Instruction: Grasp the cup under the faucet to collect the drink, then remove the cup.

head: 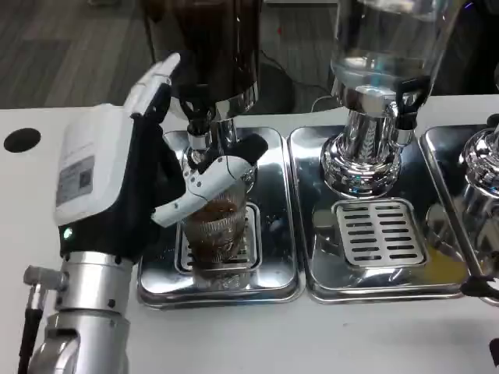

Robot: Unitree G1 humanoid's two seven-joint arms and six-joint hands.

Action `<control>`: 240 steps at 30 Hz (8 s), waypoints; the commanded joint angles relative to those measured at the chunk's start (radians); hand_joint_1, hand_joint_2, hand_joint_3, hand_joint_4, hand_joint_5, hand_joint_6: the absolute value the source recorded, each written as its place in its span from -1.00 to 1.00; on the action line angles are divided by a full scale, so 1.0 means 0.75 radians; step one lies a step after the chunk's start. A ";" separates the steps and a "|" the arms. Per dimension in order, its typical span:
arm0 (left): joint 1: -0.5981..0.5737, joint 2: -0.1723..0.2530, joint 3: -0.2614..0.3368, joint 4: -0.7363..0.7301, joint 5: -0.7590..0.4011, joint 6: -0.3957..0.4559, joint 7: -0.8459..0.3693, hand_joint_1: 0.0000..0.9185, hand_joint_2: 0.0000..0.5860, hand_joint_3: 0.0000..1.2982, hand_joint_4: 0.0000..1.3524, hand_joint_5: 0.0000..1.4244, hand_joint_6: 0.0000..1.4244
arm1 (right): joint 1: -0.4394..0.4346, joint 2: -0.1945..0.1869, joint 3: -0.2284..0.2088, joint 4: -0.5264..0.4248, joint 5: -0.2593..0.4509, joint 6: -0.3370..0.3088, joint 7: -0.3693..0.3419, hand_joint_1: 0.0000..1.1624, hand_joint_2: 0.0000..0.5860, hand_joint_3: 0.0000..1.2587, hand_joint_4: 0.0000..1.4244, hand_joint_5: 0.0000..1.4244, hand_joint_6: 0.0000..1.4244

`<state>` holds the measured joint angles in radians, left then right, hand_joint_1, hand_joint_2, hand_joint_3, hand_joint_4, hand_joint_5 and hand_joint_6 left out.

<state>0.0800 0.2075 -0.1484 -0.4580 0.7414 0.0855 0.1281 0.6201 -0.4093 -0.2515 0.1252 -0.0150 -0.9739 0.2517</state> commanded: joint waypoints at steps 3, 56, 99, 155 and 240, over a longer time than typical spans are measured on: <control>0.034 -0.009 0.018 -0.006 0.001 -0.040 0.031 -1.00 -0.89 -0.82 -1.00 -0.16 0.48 | -0.005 -0.014 0.008 0.021 0.018 -0.014 0.014 -0.19 0.51 -0.51 -0.72 -0.81 -0.97; 1.124 0.015 0.354 -0.102 -0.018 -0.604 0.177 -1.00 -0.90 -0.65 -0.74 -0.52 0.09 | -0.715 0.023 0.419 -0.278 -0.046 1.019 0.241 0.19 -0.65 -0.78 -0.87 -0.86 -0.89; 1.334 -0.030 0.473 0.030 -0.116 -0.885 0.222 -1.00 -0.83 -0.62 -0.72 -0.52 0.02 | -1.093 0.356 0.659 -0.009 -0.257 1.186 0.007 0.18 -0.70 -0.90 -1.00 -0.98 -0.99; 1.367 -0.039 0.587 0.073 -0.185 -1.004 0.095 -1.00 -0.79 -0.60 -0.71 -0.49 0.03 | -1.206 0.536 0.723 0.320 -0.328 1.043 -0.243 0.22 -0.71 -0.96 -1.00 -0.99 -1.00; 1.454 -0.058 0.583 0.058 -0.129 -1.038 0.053 -1.00 -0.78 -0.54 -0.67 -0.44 0.05 | -1.242 0.610 0.674 0.667 -0.303 0.830 -0.299 0.24 -0.70 -0.94 -1.00 -0.96 -0.99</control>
<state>1.1693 0.1593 0.2883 -0.4174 0.6416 -0.6973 0.1762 -0.2953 0.0372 0.2522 0.6138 -0.2463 -0.3279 0.0328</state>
